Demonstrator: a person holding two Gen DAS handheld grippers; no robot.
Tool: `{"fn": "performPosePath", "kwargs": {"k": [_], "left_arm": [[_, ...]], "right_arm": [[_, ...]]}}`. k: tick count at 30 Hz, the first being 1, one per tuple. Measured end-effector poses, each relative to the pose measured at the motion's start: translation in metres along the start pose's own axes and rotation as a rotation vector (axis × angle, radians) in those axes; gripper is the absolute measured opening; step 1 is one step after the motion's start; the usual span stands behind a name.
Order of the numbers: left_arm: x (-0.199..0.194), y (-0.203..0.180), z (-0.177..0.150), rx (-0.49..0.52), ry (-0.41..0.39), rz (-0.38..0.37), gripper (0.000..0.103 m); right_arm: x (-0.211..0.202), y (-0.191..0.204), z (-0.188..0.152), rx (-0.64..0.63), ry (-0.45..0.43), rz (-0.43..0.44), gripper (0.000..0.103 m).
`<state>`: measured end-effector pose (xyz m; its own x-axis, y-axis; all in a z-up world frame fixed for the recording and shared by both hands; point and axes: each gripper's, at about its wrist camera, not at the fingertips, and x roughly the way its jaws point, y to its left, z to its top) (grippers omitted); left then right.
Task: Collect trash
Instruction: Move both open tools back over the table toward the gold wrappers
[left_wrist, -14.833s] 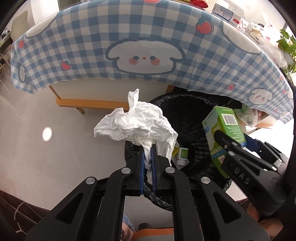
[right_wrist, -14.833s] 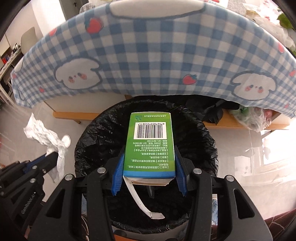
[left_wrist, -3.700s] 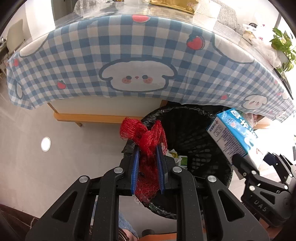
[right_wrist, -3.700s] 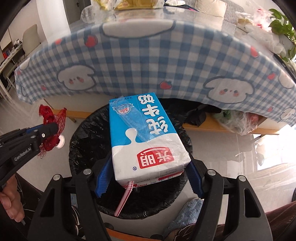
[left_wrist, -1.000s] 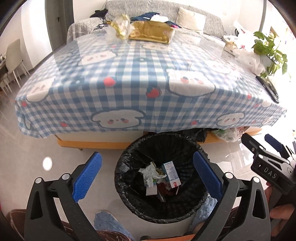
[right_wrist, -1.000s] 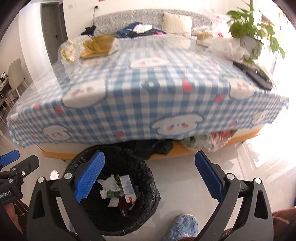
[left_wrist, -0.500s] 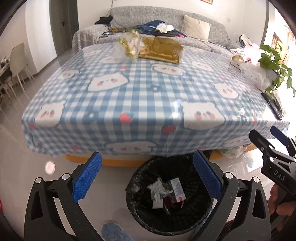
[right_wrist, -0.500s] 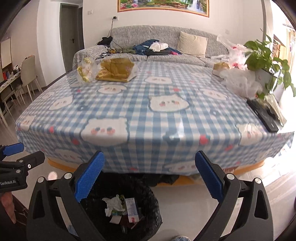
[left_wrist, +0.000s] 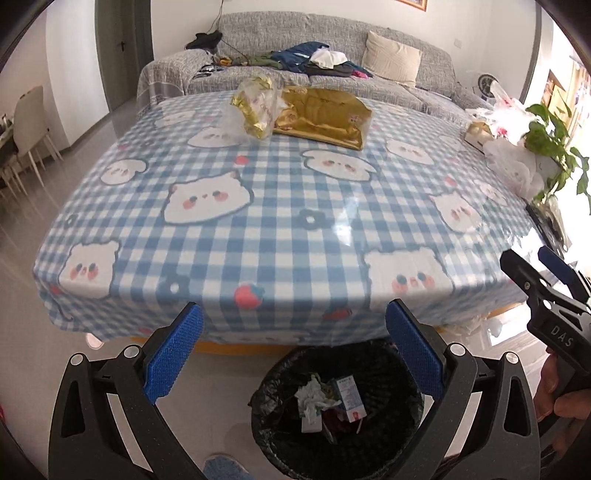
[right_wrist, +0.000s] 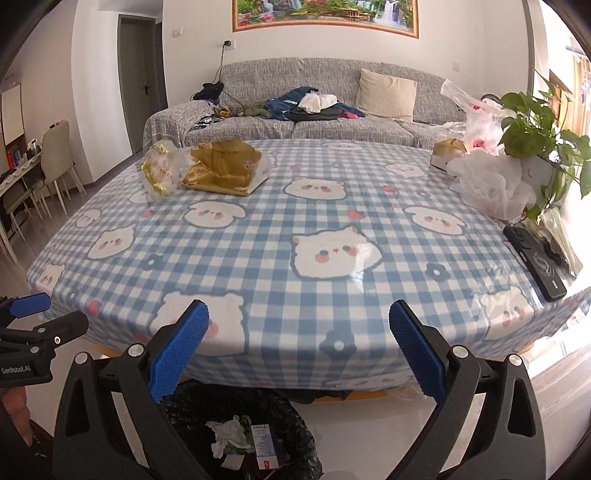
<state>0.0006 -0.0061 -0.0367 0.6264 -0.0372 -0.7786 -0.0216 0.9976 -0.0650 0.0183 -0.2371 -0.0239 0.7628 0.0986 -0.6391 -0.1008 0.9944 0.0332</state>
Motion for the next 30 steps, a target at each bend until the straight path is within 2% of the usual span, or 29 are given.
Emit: {"fn": "performPosePath", "kwargs": {"k": [15,30], "left_arm": [[0.039,0.012,0.059,0.007,0.007,0.042,0.097],[0.079,0.034,0.111,-0.046,0.004,0.046,0.097]], "right_arm": [[0.049,0.003,0.047,-0.035,0.01,0.009,0.094],[0.103,0.012,0.087,-0.051,0.023,0.026,0.094]]}}
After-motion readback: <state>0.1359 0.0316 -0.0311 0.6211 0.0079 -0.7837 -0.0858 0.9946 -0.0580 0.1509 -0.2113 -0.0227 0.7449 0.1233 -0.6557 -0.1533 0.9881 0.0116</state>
